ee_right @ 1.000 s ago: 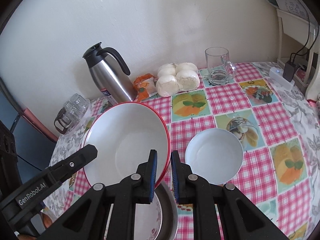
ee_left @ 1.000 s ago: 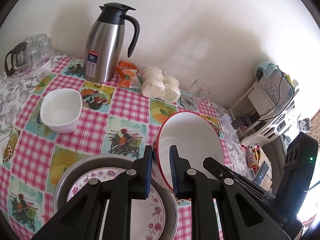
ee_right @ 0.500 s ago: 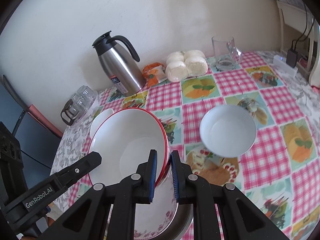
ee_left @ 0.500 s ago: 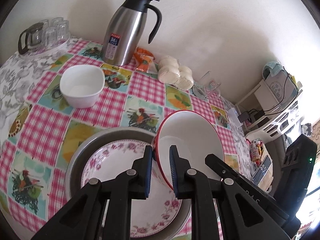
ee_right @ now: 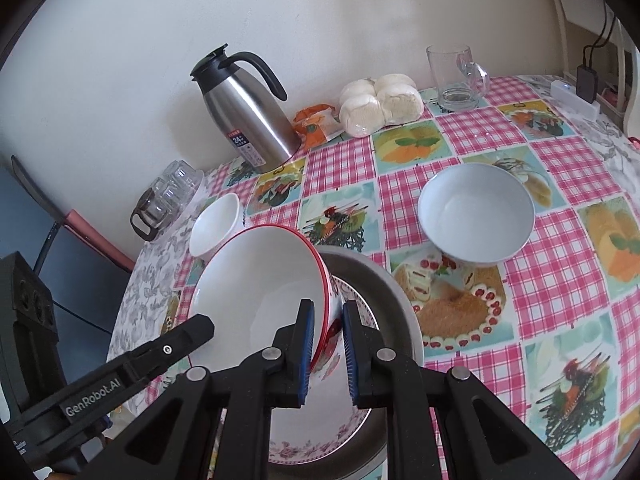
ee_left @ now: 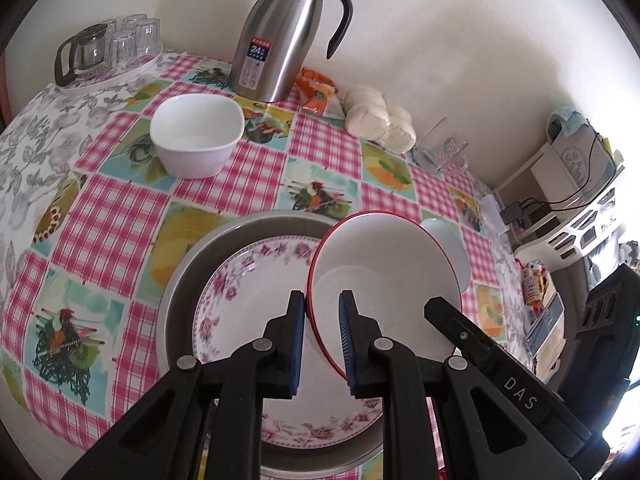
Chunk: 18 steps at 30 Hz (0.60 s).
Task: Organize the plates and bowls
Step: 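Lower the strawberry bowl onto the pink floral plate in the tray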
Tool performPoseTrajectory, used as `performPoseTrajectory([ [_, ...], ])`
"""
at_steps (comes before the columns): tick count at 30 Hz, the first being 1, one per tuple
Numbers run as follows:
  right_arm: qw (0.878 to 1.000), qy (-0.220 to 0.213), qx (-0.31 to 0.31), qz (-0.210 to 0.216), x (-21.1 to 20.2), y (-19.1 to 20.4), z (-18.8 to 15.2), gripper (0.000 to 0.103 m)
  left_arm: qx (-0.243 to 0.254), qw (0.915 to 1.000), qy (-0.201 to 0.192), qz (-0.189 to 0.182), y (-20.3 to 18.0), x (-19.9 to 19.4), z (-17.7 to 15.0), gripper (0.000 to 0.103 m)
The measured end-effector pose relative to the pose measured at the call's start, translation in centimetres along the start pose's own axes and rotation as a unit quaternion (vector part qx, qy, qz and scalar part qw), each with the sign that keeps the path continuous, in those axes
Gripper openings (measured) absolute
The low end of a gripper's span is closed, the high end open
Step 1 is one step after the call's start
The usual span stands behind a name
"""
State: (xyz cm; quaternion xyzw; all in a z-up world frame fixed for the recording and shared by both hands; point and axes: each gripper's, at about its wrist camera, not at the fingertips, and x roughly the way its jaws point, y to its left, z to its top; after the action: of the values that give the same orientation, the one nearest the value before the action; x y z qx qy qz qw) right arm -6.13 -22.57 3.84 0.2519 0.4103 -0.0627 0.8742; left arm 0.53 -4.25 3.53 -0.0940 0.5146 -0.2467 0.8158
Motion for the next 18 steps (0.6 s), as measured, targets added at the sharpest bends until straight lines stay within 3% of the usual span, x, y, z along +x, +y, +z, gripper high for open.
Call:
performPoseTrajectory([
  [18,0.999,0.035,-0.006,-0.013,2.1,0.4,-1.5,0.015,-0.008,0.9993,0.028,0.026,1.4,1.1,-0.7,0.017],
])
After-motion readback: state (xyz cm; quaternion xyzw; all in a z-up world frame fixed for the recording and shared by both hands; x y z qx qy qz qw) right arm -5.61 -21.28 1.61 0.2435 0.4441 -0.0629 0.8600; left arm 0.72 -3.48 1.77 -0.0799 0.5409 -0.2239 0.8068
